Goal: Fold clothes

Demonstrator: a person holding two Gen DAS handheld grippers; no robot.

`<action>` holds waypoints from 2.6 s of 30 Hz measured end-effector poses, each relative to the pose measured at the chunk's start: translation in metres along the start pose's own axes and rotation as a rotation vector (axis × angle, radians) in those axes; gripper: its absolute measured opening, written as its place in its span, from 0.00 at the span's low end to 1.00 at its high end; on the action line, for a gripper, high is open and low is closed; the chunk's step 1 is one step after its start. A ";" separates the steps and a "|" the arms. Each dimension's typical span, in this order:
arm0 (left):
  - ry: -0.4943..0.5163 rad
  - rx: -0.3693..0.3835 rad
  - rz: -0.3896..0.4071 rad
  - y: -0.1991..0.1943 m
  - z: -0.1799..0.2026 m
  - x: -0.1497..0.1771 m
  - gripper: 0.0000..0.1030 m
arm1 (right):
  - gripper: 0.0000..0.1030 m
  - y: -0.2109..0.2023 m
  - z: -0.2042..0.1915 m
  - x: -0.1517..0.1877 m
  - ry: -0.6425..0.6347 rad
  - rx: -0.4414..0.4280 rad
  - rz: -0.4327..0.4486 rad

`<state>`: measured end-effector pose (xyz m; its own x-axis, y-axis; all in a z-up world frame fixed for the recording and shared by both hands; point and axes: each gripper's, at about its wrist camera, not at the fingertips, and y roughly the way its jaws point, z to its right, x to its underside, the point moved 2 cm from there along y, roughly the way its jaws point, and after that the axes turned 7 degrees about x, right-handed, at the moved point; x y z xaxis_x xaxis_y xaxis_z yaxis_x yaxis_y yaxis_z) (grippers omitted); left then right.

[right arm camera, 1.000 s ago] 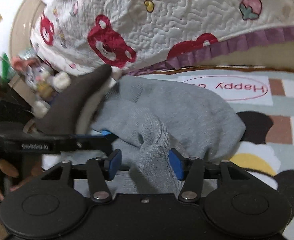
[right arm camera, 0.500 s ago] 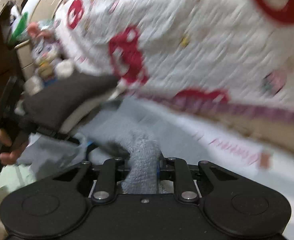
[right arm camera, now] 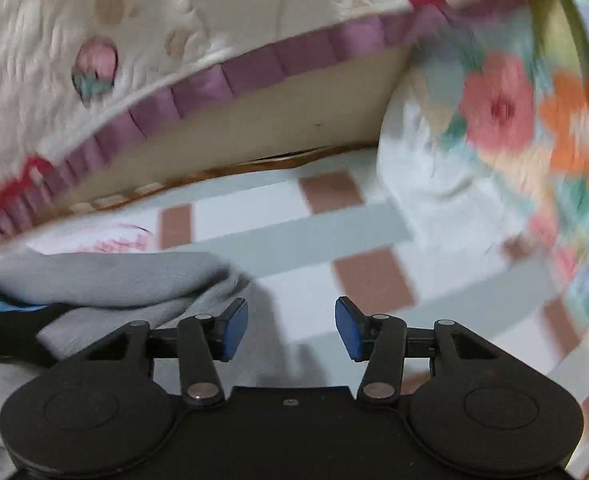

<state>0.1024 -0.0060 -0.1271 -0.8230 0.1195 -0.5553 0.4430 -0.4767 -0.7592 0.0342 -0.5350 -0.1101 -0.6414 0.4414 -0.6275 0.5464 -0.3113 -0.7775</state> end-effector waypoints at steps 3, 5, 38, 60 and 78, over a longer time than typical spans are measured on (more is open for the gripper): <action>0.004 0.030 -0.003 0.004 0.005 0.003 0.40 | 0.53 -0.008 -0.017 0.022 -0.052 -0.096 -0.027; 0.003 0.070 -0.004 0.008 0.009 0.005 0.40 | 0.53 -0.011 -0.037 0.036 -0.104 -0.157 -0.076; 0.032 0.319 -0.074 0.046 0.074 0.033 0.46 | 0.65 -0.048 -0.134 0.071 -0.132 -0.305 -0.275; 0.116 0.213 -0.022 0.047 0.079 0.032 0.46 | 0.10 -0.067 -0.110 0.064 -0.309 -0.084 0.026; 0.153 -0.012 0.100 0.000 0.027 0.012 0.50 | 0.10 -0.027 0.117 -0.070 -0.151 0.604 0.181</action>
<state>0.0825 -0.0275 -0.1248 -0.7112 0.2038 -0.6728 0.5249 -0.4826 -0.7011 0.0009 -0.6560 -0.0500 -0.6603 0.2279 -0.7156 0.2822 -0.8077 -0.5176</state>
